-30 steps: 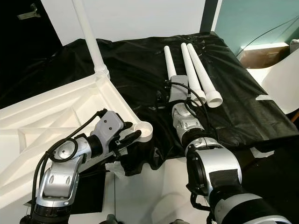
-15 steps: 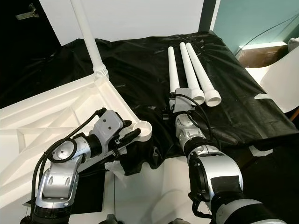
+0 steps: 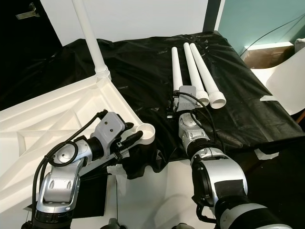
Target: Building children table
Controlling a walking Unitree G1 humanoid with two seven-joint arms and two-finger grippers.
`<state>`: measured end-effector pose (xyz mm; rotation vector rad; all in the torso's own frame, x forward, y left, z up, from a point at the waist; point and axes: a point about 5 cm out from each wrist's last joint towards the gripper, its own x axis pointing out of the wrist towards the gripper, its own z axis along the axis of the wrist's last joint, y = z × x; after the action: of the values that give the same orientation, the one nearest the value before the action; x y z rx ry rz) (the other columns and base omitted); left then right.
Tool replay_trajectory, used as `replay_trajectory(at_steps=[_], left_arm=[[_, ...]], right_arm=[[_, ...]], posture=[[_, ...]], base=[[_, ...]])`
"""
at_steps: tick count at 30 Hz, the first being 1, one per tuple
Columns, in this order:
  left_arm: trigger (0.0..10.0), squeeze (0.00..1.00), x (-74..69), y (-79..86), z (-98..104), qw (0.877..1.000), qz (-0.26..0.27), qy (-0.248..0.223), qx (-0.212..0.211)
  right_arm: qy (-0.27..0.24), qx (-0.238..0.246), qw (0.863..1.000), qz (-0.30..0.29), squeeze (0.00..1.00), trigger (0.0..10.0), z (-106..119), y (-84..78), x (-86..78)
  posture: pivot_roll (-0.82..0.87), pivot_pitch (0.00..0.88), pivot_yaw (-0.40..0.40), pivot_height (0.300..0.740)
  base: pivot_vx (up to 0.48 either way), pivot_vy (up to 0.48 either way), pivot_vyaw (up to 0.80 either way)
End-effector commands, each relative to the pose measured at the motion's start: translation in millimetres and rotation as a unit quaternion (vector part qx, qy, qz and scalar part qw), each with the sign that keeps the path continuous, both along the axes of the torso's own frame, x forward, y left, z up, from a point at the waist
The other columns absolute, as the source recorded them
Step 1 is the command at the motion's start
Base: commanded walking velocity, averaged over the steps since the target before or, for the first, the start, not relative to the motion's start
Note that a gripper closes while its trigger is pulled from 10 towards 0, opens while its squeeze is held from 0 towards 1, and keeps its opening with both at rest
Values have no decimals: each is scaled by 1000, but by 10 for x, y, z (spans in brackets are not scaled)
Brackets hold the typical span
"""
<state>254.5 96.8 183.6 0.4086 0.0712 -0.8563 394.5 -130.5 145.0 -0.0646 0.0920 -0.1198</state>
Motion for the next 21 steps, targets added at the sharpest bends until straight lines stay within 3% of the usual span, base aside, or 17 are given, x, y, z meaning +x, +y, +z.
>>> replay_trajectory(at_steps=[1, 9, 16, 21], left_arm=[[10000, 0, 69, 110, 1, 993, 110, -33, -5], [10000, 0, 67, 117, 7, 993, 113, -35, -6], [10000, 0, 66, 124, 10, 993, 115, -36, -6], [10000, 0, 68, 139, 13, 993, 116, -35, -6]], right_arm=[[3, -6, 1000, -5, 0, 10000, -34, 12, -17], [-31, -3, 1000, -2, 0, 10000, 121, 65, 21], [17, 15, 1000, -1, 0, 10000, -40, 39, -9], [23, 32, 999, -1, 0, 10000, -47, 25, -8]], posture=[[103, 82, 21, 740], [103, 80, 19, 740], [104, 79, 18, 740], [105, 81, 21, 740]], base=[[0, 0, 0], [0, 0, 0], [0, 0, 0], [0, 0, 0]])
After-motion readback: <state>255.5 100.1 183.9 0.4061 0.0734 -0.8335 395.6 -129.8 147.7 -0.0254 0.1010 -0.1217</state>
